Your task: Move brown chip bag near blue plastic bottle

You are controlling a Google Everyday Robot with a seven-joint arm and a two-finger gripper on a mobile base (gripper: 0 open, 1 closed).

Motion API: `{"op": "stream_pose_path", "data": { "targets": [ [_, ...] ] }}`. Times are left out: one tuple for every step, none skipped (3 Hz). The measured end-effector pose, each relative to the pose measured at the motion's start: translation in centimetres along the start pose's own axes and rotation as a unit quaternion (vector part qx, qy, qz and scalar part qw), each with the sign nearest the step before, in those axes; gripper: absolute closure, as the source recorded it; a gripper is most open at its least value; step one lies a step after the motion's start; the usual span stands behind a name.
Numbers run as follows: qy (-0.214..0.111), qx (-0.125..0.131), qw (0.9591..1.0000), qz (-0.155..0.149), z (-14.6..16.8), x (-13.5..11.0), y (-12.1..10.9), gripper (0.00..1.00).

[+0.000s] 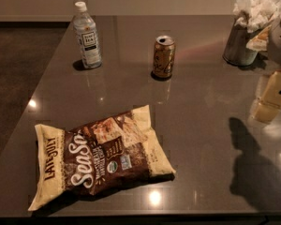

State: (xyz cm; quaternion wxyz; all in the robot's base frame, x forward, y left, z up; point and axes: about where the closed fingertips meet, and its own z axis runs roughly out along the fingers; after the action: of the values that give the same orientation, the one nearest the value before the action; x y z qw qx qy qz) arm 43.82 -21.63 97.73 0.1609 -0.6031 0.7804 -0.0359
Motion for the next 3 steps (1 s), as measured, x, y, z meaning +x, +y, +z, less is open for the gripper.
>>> {"op": "stream_pose_path", "data": {
  "targets": [
    [0.000, 0.000, 1.0000, 0.000, 0.0, 0.0, 0.0, 0.00],
    [-0.024, -0.015, 0.9993, -0.025, 0.3, -2.8, 1.4, 0.00],
    [-0.044, -0.036, 0.9960, -0.070, 2.0, -7.3, 4.4, 0.00]
  ]
}}
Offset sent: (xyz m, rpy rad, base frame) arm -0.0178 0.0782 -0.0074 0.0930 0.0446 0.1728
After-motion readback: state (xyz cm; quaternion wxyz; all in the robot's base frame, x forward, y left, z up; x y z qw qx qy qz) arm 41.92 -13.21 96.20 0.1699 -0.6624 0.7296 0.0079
